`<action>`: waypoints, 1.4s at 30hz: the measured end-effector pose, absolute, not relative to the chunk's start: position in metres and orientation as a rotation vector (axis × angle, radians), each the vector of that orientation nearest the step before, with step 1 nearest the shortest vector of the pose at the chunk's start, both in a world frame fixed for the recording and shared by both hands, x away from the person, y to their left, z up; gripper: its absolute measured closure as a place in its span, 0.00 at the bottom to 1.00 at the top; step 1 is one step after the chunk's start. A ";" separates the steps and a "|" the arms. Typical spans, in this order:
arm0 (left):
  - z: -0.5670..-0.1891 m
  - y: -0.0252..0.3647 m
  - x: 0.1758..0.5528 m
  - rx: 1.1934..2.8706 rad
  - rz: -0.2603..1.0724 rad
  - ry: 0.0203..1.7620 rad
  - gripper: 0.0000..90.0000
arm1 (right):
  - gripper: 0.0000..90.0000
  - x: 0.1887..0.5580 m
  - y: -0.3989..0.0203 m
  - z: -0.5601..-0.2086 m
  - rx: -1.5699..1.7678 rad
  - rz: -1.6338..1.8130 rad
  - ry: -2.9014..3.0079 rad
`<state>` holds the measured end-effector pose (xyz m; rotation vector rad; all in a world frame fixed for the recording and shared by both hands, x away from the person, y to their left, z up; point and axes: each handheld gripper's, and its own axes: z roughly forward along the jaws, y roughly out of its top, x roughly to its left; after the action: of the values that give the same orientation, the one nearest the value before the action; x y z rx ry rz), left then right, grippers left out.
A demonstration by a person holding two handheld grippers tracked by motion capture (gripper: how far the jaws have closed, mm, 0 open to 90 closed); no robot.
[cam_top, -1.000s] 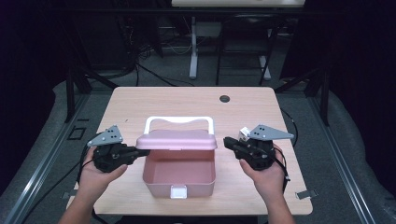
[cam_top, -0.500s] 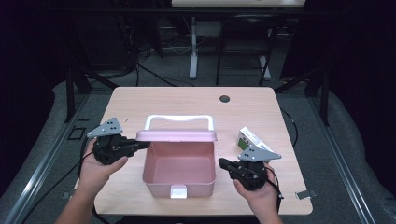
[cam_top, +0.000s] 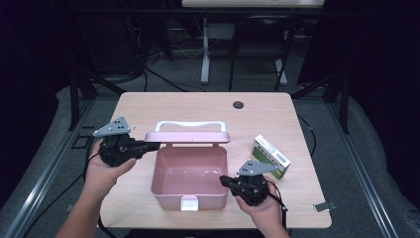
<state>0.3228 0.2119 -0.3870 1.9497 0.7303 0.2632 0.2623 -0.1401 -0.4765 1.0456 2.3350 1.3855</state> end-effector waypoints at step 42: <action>-0.371 0.208 0.351 1.951 0.293 0.762 1.00 | 1.00 0.262 -0.125 -0.494 0.994 1.339 2.391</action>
<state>0.3509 0.2078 -0.3710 1.9510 0.7616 0.2935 0.2624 -0.1253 -0.4940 0.9939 2.3909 1.3393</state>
